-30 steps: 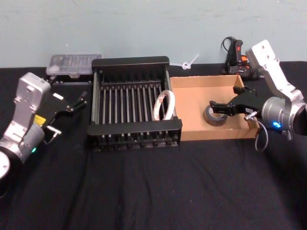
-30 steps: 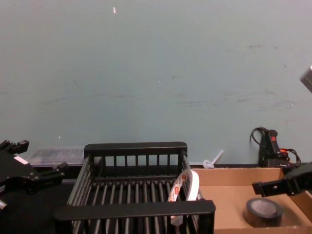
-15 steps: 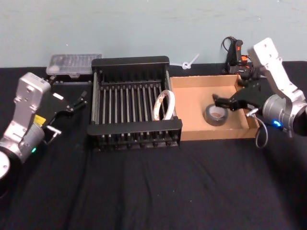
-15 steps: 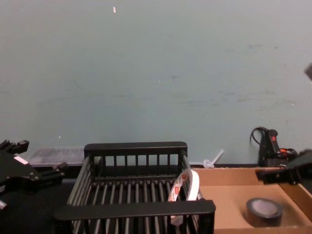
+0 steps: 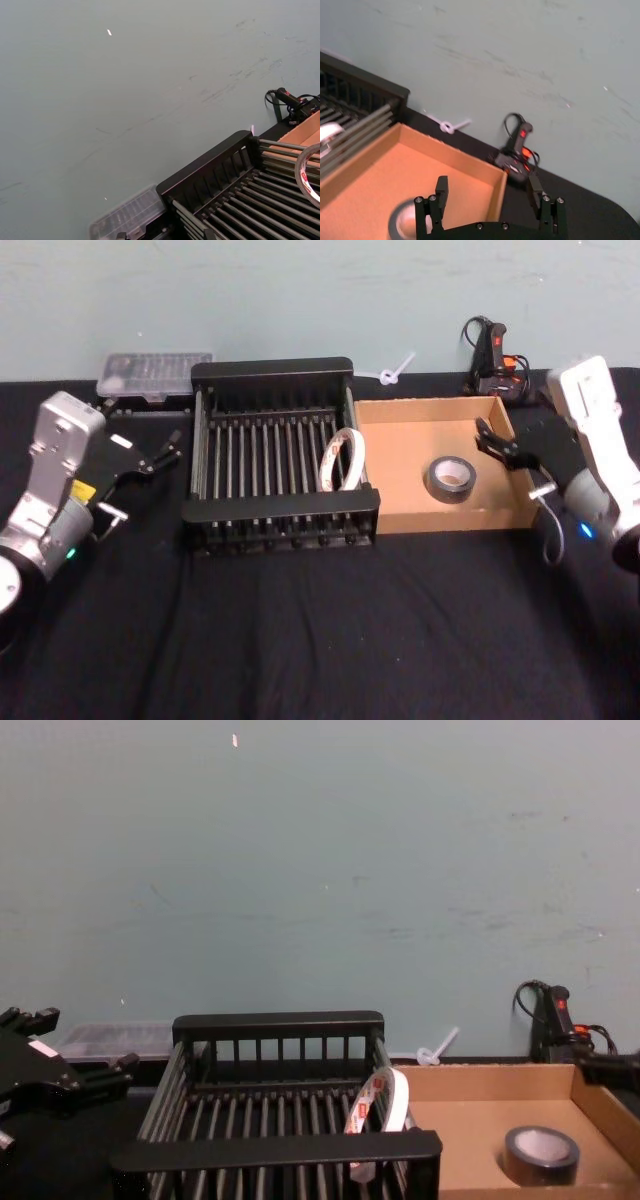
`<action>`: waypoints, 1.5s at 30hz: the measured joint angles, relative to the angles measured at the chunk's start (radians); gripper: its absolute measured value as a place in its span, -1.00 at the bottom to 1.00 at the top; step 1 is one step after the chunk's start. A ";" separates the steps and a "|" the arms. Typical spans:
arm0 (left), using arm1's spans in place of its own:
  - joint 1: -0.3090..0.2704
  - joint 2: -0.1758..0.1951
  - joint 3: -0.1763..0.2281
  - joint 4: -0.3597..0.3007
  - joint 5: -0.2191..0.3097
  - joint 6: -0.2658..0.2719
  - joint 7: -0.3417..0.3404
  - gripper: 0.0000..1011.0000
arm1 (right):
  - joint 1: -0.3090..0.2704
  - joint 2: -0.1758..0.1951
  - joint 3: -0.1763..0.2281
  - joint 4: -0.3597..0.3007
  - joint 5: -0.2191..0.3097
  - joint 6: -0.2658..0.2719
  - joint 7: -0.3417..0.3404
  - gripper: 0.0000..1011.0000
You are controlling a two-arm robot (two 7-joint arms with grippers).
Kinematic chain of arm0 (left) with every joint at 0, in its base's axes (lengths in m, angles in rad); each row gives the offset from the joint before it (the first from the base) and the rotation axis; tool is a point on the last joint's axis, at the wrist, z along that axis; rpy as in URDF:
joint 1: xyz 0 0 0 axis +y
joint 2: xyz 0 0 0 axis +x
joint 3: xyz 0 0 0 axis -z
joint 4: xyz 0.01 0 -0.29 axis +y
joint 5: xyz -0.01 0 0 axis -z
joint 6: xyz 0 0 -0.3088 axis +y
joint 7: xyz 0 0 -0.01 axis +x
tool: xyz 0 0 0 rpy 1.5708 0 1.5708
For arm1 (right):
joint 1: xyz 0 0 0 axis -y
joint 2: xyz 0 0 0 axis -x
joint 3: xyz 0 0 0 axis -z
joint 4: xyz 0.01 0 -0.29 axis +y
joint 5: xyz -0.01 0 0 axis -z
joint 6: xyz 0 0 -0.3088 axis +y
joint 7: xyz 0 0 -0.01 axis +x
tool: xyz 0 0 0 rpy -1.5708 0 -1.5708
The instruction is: Pick up the white tape and place it into the black box , Pick up the silver tape and place it into the brown box.
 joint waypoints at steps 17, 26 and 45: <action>0.000 0.000 0.000 0.000 0.000 0.000 0.000 0.98 | -0.080 -0.028 0.068 -0.006 -0.021 -0.012 -0.031 0.98; 0.000 0.000 0.000 0.000 0.000 0.000 0.000 0.98 | -0.081 -0.030 0.071 -0.005 -0.020 -0.011 -0.029 0.98; 0.000 0.000 0.000 0.000 0.000 0.000 0.000 0.98 | -0.081 -0.028 0.067 -0.005 -0.020 -0.011 -0.030 0.98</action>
